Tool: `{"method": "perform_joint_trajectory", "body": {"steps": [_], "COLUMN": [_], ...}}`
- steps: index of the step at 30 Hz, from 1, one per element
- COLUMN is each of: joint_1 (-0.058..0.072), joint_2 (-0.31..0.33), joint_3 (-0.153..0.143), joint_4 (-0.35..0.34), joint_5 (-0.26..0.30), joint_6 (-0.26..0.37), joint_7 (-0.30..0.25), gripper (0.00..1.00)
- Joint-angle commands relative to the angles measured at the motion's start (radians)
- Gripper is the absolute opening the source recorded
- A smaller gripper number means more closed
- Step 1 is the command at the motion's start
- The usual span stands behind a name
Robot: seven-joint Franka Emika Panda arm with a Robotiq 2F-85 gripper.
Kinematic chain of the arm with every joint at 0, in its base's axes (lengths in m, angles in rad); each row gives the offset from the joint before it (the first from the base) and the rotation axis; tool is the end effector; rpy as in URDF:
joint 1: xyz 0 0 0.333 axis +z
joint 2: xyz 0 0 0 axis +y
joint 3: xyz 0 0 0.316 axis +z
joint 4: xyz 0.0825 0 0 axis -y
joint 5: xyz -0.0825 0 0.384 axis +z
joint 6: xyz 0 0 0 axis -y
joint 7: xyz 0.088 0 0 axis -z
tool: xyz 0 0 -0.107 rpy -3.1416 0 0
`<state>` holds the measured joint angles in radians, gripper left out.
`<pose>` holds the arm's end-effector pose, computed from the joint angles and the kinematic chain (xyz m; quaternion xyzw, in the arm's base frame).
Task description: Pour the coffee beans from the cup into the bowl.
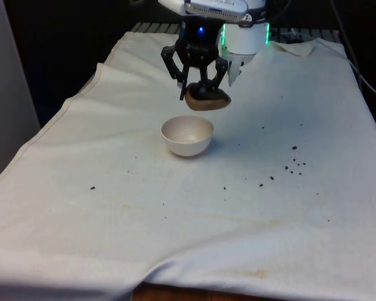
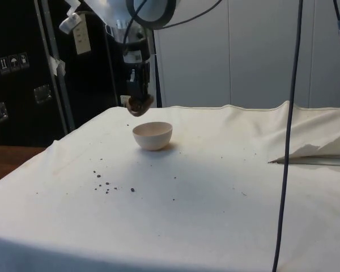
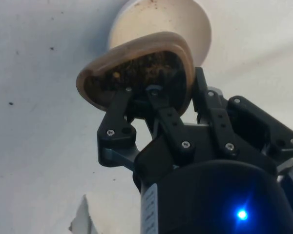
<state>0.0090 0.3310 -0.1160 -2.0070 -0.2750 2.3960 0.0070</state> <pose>0.6053 -0.0647 0.2977 0.9920 0.0451 0.0225 0.1158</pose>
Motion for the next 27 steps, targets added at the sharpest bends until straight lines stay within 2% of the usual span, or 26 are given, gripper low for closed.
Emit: {"method": "perform_joint_trajectory", "body": {"steps": [1,6,7,8,14,16,17,18,23,24,25,27], "joint_1": [0.006,0.006,0.000,0.006,0.005,0.005,0.000,0.005,0.005,0.000,0.000,0.005], "joint_2": [0.003,0.003,0.000,0.003,0.006,0.006,0.004,0.007,0.009,0.006,0.006,0.010], "joint_3": [-0.009,-0.014,-0.007,-0.015,-0.022,-0.024,-0.018,-0.026,-0.034,-0.026,-0.028,-0.037], "joint_4": [0.006,0.005,0.000,0.005,0.005,0.005,0.000,0.005,0.006,0.001,0.001,0.006], "joint_5": [-0.027,-0.077,-0.061,-0.085,-0.148,-0.156,-0.150,-0.173,-0.222,-0.201,-0.209,-0.247], "joint_6": [-0.008,-0.008,-0.002,-0.008,-0.006,-0.005,-0.002,-0.004,-0.004,-0.002,-0.002,-0.003], "joint_7": [0.015,0.032,0.022,0.035,0.051,0.053,0.047,0.057,0.068,0.057,0.059,0.071], "gripper": [0.03,0.03,0.03,0.03,0.03,0.03,0.03,0.03,0.03,0.03,0.03,0.03]}}
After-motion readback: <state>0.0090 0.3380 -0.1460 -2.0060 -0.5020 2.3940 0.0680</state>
